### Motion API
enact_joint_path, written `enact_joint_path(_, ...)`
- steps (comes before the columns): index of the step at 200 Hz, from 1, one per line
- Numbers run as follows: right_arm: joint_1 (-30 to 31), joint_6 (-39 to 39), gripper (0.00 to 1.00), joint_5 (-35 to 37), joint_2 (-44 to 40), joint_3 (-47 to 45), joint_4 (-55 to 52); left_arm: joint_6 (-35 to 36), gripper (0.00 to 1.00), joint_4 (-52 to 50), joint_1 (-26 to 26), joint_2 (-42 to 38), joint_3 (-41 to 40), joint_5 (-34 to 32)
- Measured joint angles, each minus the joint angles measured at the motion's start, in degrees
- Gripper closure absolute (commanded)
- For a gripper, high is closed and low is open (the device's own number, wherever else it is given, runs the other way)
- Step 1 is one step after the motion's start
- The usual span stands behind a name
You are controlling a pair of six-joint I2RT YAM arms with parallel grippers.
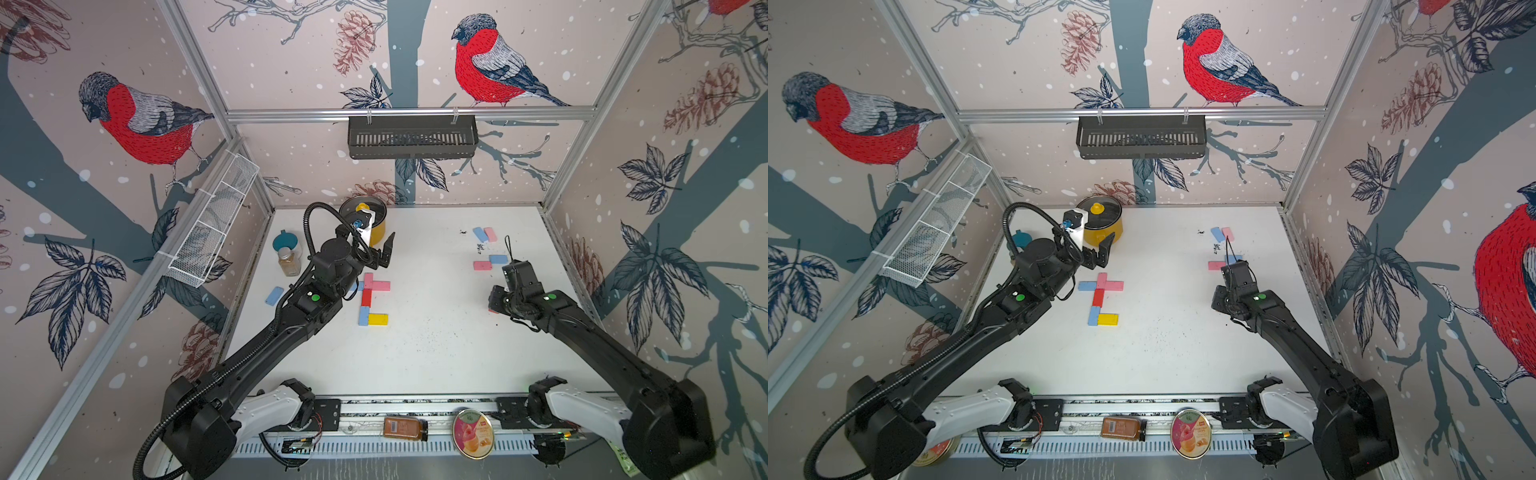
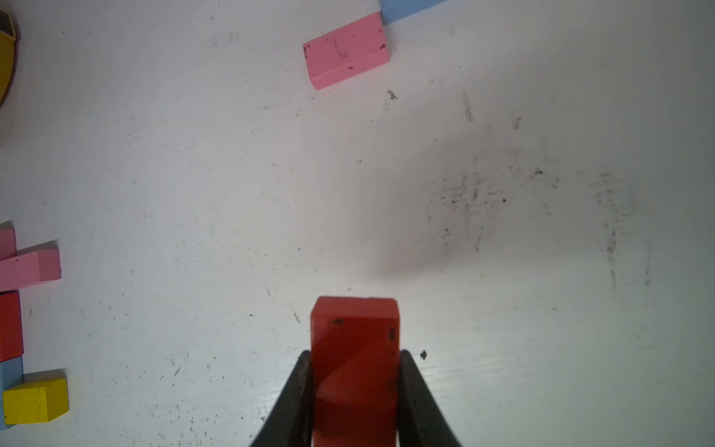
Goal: Assemble the letter t with building blocks
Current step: Pick up the building block from the center of the board, then place the building block at the center of the board.
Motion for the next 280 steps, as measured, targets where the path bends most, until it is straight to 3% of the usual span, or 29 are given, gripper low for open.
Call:
enact_joint_path(57,5.18,-2.21,0.86,-0.66,15.41,8.59,3.52,0.00,0.02,0.02,0.00,-0.13,-0.13,-1.18)
enact_joint_path(129,7.23,-0.81,0.88,-2.29,33.73,19.23,7.87,0.04,0.02,0.02,0.00,-0.20,-0.15,-1.38)
enact_joint_path(280,8.20,-1.88,0.82,-1.62,49.88,34.40,6.97,0.22,0.02,0.02,0.00,0.37,-0.15,-1.38)
